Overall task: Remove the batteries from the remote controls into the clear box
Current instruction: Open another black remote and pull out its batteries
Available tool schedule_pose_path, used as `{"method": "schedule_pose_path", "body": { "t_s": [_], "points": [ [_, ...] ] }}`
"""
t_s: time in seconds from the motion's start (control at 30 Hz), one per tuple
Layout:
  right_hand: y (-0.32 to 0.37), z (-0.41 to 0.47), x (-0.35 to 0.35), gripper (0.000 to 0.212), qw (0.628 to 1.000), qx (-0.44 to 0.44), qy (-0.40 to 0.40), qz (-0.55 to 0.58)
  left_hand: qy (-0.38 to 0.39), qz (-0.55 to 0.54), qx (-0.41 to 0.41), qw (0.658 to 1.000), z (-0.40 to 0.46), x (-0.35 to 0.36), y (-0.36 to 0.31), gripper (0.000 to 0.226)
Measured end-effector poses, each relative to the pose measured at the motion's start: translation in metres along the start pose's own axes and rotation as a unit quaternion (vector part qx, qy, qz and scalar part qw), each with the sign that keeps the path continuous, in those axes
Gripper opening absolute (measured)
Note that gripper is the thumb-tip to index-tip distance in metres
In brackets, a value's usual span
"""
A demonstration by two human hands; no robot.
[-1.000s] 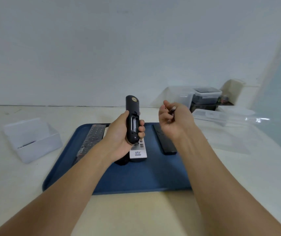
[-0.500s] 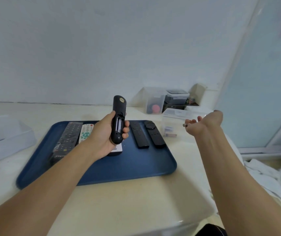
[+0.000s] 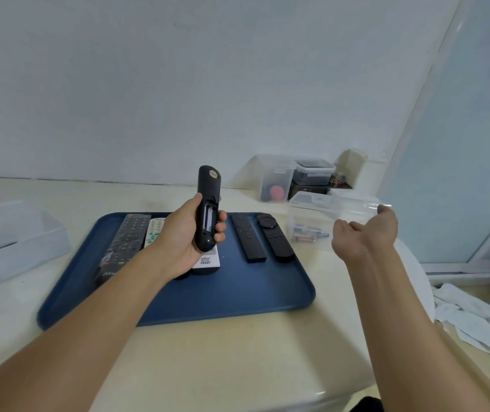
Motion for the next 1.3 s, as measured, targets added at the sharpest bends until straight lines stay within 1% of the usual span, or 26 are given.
{"method": "schedule_pose_path", "body": {
  "t_s": [0.07,0.13,0.2,0.23,0.27,0.3,0.33,0.37,0.47,0.53,0.57,0.63,0.7,0.73,0.77,0.8,0.83,0.9,0.97,1.03,1.1,1.13,1.2,1.23,1.27,1.3],
  "points": [
    [-0.009,-0.009,0.002,0.056,1.0,-0.012,0.011,-0.007,-0.014,0.007,0.003,1.0,-0.001,-0.001,-0.002,0.033],
    [-0.031,-0.023,0.014,0.032,0.999,-0.004,0.05,-0.02,-0.026,0.02,0.008,0.999,-0.004,-0.002,-0.007,0.034],
    [-0.067,-0.036,0.041,0.011,0.985,0.064,0.134,-0.091,-0.042,0.033,0.021,0.998,-0.01,-0.005,-0.017,0.03],
    [-0.087,-0.042,0.056,0.008,0.966,0.099,0.191,-0.143,-0.055,0.045,0.032,0.997,-0.013,-0.007,-0.023,0.026],
    [-0.111,-0.051,0.075,0.008,0.938,0.135,0.244,-0.204,-0.08,0.067,0.052,0.993,-0.02,-0.016,-0.038,0.022],
    [-0.121,-0.054,0.084,0.009,0.906,0.141,0.285,-0.279,-0.096,0.089,0.062,0.989,-0.02,-0.016,-0.043,0.019],
    [-0.148,-0.064,0.104,0.009,0.858,0.15,0.343,-0.351,-0.131,0.124,0.086,0.98,-0.034,-0.031,-0.065,0.017],
    [-0.163,-0.071,0.118,0.01,0.809,0.137,0.39,-0.419,-0.152,0.165,0.102,0.969,-0.043,-0.041,-0.08,0.016],
    [-0.205,-0.094,0.162,0.014,0.638,0.02,0.522,-0.566,-0.225,0.284,0.129,0.923,-0.082,-0.074,-0.128,0.011],
    [-0.24,-0.117,0.182,0.022,0.517,-0.047,0.593,-0.615,-0.281,0.313,0.152,0.895,-0.117,-0.099,-0.157,0.01],
    [-0.256,-0.127,0.188,0.027,0.47,-0.07,0.612,-0.632,-0.311,0.321,0.159,0.88,-0.132,-0.11,-0.168,0.011],
    [-0.287,-0.139,0.195,0.036,0.395,-0.106,0.627,-0.663,-0.383,0.342,0.163,0.843,-0.164,-0.132,-0.186,0.015],
    [-0.318,-0.147,0.195,0.043,0.302,-0.122,0.633,-0.702,-0.449,0.361,0.156,0.802,-0.192,-0.151,-0.195,0.022],
    [-0.332,-0.149,0.194,0.045,0.255,-0.122,0.63,-0.724,-0.474,0.368,0.141,0.788,-0.204,-0.16,-0.197,0.026],
    [-0.34,-0.149,0.191,0.047,0.221,-0.115,0.621,-0.743,-0.488,0.368,0.119,0.783,-0.21,-0.17,-0.194,0.03],
    [-0.345,-0.149,0.189,0.049,0.205,-0.102,0.613,-0.756,-0.492,0.356,0.094,0.789,-0.215,-0.179,-0.187,0.034],
    [-0.348,-0.149,0.188,0.052,0.205,-0.09,0.604,-0.765,-0.485,0.333,0.077,0.805,-0.217,-0.188,-0.18,0.037],
    [-0.345,-0.149,0.187,0.058,0.221,-0.1,0.592,-0.769,-0.445,0.297,0.066,0.842,-0.215,-0.198,-0.165,0.038],
    [-0.343,-0.148,0.186,0.06,0.223,-0.123,0.593,-0.764,-0.402,0.297,0.071,0.863,-0.213,-0.203,-0.157,0.041],
    [-0.343,-0.147,0.185,0.058,0.202,-0.141,0.602,-0.759,-0.367,0.32,0.083,0.869,-0.212,-0.201,-0.155,0.05],
    [-0.341,-0.149,0.188,0.057,0.18,-0.169,0.601,-0.761,-0.349,0.363,0.078,0.86,-0.211,-0.196,-0.153,0.057],
    [-0.34,-0.149,0.192,0.055,0.191,-0.179,0.596,-0.759,-0.346,0.379,0.077,0.855,-0.211,-0.192,-0.152,0.059],
    [-0.333,-0.148,0.202,0.055,0.256,-0.18,0.586,-0.747,-0.332,0.382,0.087,0.858,-0.211,-0.185,-0.15,0.061],
    [-0.333,-0.149,0.207,0.055,0.271,-0.184,0.583,-0.744,-0.321,0.38,0.093,0.862,-0.211,-0.182,-0.149,0.063],
    [-0.334,-0.151,0.21,0.054,0.265,-0.189,0.58,-0.747,-0.312,0.379,0.096,0.866,-0.212,-0.18,-0.149,0.064],
    [-0.338,-0.153,0.212,0.051,0.245,-0.194,0.578,-0.754,-0.305,0.379,0.098,0.868,-0.212,-0.178,-0.148,0.065]
  ]
}}
Point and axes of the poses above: each hand's wrist, its own z-axis towards the middle knuckle, its own x-axis out of the palm, y = z × x, the point moved 7 cm from there along z, towards the middle knuckle, and after that the axes turned 14 degrees about y, right-handed, at the moved point
